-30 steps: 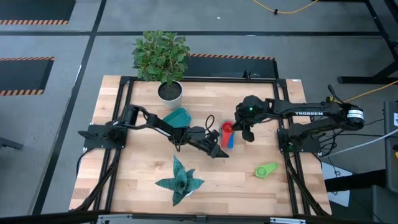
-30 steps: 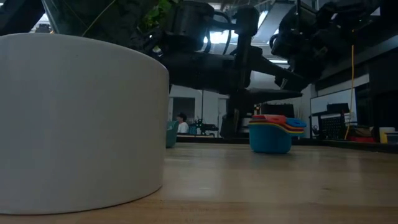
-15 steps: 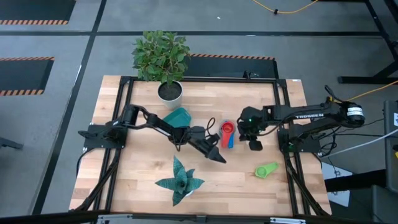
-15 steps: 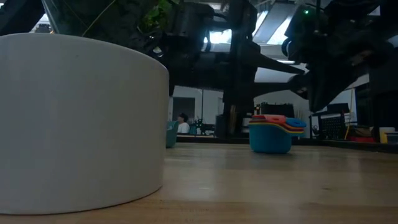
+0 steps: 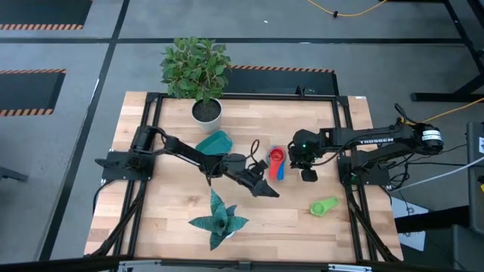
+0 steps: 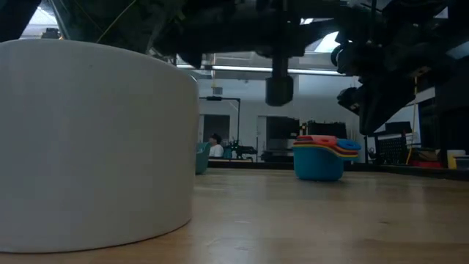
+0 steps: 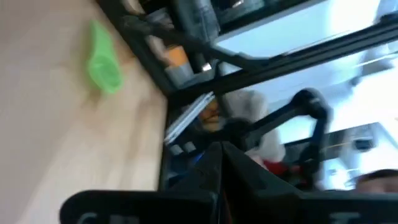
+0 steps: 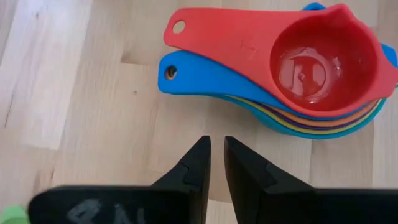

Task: Nest measuring cups in basket
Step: Stack the red measuring cup on top of the blue measuring cup

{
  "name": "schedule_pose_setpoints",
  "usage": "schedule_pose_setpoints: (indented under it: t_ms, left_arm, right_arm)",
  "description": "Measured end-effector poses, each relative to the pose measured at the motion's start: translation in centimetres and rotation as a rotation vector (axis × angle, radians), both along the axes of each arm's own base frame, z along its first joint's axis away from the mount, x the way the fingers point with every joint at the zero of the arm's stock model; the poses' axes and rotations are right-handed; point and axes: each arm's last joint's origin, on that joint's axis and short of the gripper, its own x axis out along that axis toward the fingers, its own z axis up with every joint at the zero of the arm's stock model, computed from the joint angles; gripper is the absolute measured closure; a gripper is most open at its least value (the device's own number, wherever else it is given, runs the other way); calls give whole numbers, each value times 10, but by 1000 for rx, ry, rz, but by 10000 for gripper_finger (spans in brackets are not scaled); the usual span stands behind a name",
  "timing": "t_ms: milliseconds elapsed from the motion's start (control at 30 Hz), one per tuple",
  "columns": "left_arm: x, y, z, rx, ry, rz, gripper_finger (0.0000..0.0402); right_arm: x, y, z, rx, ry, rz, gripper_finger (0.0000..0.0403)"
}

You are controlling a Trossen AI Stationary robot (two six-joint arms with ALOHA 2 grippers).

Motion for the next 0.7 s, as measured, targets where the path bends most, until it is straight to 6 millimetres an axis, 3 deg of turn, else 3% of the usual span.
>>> schedule_pose_setpoints:
  t_ms: [200, 367, 700]
  left_arm:
    - [-3, 16, 3, 185, 98, 101, 400]
    - [-6, 30, -11, 336, 230, 211, 400]
    - [-13, 41, -27, 449, 424, 323, 400]
  right_arm:
    - [0, 2, 0, 15, 5, -20, 351]
    - [2, 5, 1, 21, -9, -21, 351]
    - [6, 15, 3, 20, -50, 30, 351]
